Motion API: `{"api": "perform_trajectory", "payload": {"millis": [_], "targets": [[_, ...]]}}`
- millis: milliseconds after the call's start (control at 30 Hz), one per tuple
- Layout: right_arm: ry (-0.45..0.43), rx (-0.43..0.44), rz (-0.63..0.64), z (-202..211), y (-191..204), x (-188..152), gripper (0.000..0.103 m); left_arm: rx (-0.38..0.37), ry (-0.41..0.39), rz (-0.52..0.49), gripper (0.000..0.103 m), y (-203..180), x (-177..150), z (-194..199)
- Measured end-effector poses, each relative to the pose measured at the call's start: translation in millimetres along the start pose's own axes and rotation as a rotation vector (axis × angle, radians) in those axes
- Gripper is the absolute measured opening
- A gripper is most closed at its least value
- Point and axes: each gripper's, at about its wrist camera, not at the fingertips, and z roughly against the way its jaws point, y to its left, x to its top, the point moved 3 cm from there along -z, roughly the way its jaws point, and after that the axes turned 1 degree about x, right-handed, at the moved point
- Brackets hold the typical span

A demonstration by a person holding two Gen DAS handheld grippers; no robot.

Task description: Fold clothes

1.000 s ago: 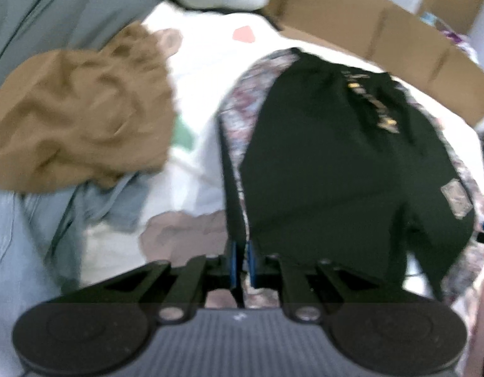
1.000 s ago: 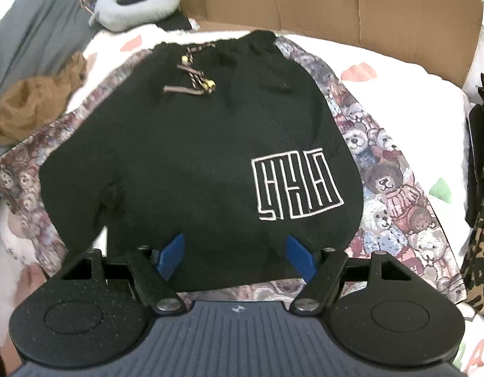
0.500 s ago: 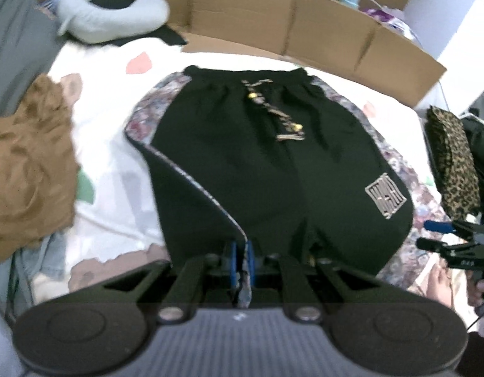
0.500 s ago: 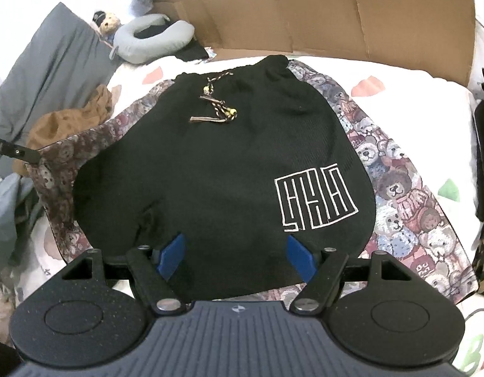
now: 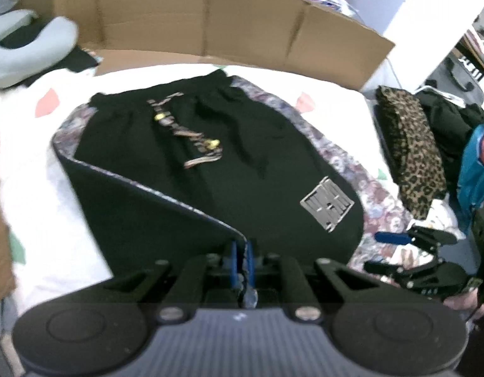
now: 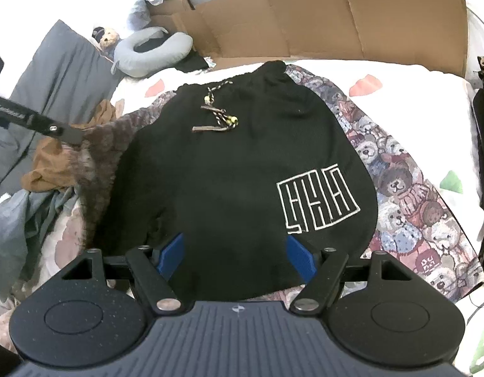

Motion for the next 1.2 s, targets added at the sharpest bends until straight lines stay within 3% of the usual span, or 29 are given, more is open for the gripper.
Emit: {"api": "perform_trajectory", "payload": {"millis": [333,567,967,1033,1200], "targets": [[-0.021,0.059,-0.043,-8.3,-2.8,3.2,0.077,-0.125,0.005,-0.032,0.007,-31.7,15.2,-48.3],[0.001,0.067,-0.017,-28.2,1.3,0.0,0.077,-0.207,0.007,-0.014,0.007,-46.1,12.8,-87.4],[0.027,0.104,-0.077,-67.6,-5.8,-10.6,0.077,-0.339,0.022,0.065,0.007,-49.9,-1.5,-147.0],[0.029,0.099,-0.077,-75.1,-6.8,-11.1,0.077,-0.353,0.039,0.085,0.009,-47.2,-3.2,-152.9],[0.041,0.113,-0.124,-95.5,-13.3,-8.9,0.077,-0.393,0.056,0.145,0.027,-39.8,-7.3,-151.6]]}}
